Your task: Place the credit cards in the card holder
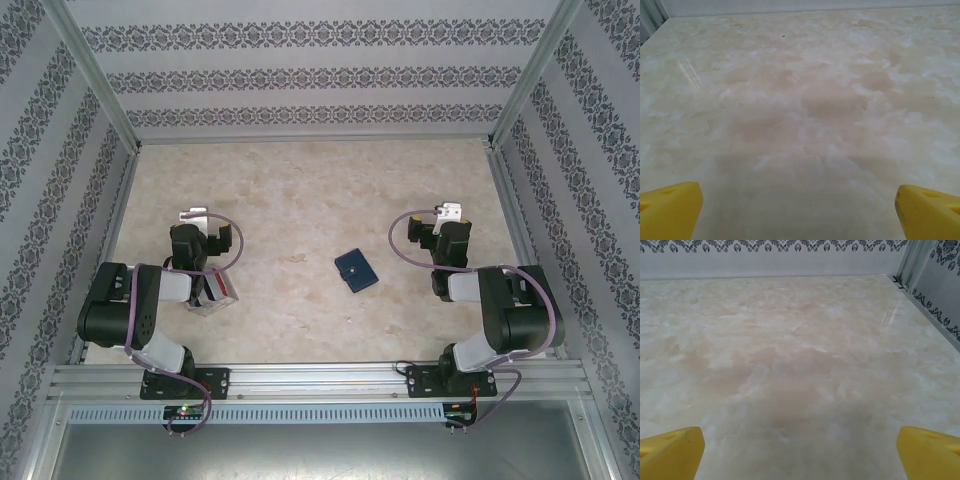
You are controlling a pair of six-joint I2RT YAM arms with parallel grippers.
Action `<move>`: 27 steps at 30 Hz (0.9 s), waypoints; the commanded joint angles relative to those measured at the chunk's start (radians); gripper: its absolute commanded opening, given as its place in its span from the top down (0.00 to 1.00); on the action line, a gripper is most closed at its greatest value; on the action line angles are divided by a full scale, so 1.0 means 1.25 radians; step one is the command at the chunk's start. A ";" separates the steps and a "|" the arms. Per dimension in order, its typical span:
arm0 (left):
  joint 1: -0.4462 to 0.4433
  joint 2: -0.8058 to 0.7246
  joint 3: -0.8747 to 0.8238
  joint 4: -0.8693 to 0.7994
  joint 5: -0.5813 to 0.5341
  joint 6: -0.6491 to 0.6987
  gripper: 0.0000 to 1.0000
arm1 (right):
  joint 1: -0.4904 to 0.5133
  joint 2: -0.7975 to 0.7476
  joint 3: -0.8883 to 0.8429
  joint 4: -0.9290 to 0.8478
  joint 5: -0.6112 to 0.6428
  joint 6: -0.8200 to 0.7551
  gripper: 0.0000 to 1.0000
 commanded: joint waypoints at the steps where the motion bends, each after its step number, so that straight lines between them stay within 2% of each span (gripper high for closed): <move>1: 0.004 -0.004 0.015 -0.006 0.015 -0.003 0.01 | 0.009 -0.011 0.009 0.015 -0.006 -0.009 0.02; 24: 0.007 -0.004 0.017 -0.008 0.018 -0.005 0.01 | -0.001 -0.013 0.009 0.013 -0.018 0.001 0.02; 27: 0.006 -0.014 0.021 -0.019 0.012 -0.004 0.00 | -0.025 -0.052 0.016 -0.028 -0.082 0.012 0.02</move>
